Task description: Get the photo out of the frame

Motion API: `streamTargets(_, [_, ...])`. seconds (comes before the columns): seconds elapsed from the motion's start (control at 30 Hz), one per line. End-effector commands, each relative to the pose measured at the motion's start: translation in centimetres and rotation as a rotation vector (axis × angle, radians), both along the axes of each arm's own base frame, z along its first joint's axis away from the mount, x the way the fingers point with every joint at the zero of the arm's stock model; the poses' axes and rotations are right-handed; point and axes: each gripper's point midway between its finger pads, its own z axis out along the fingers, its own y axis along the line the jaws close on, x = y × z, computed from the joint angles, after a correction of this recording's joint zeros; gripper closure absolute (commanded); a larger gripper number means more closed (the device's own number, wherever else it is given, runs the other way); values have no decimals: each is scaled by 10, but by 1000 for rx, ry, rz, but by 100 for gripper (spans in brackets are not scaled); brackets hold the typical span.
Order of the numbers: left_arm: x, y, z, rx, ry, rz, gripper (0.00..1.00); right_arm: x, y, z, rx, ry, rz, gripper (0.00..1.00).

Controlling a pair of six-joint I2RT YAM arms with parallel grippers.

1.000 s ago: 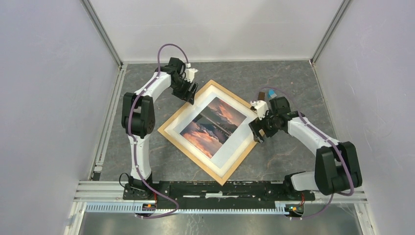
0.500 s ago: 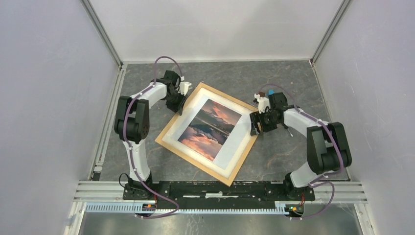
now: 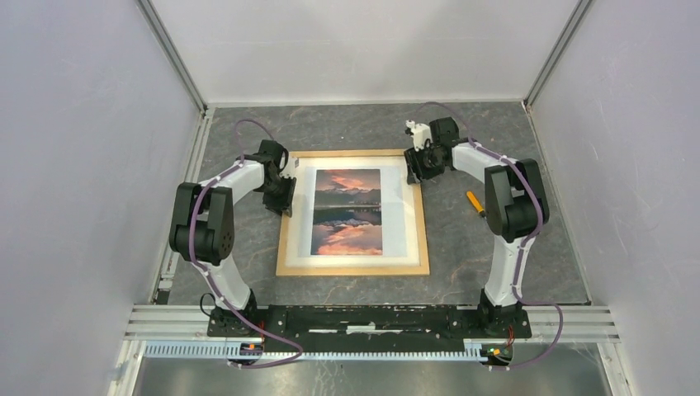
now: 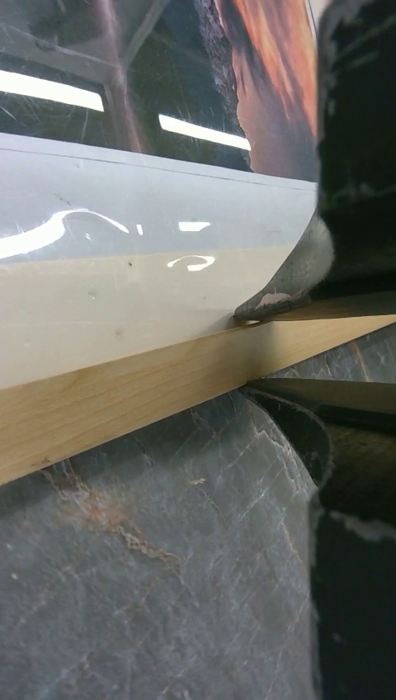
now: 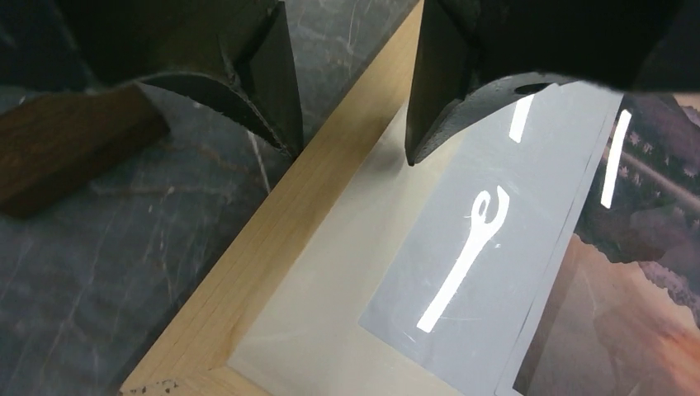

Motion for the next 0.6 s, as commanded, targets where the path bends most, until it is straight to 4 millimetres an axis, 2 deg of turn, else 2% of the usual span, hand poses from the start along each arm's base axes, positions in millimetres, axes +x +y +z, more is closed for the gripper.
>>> streamTargets(0.0, [1,-41,12,-207,0,89,67,5,42,-2,35,-31,156,42])
streamTargets(0.1, [7,-40,19,-215,-27,116,61,8,34,15,-8,-68,171,30])
streamTargets(0.17, [12,-36,25,-214,-45,147,55,0,27,27,-27,-87,163,25])
streamTargets(0.27, [12,-31,32,-198,-51,190,49,-20,12,34,-65,-96,122,19])
streamTargets(0.33, [11,-26,35,-178,-58,211,47,-33,0,31,-103,-87,91,16])
streamTargets(0.47, [2,-24,37,-174,-62,211,43,-58,-23,13,-140,-24,57,8])
streamTargets(0.57, [-6,-23,31,-169,-47,208,42,-71,-28,5,-124,11,50,11])
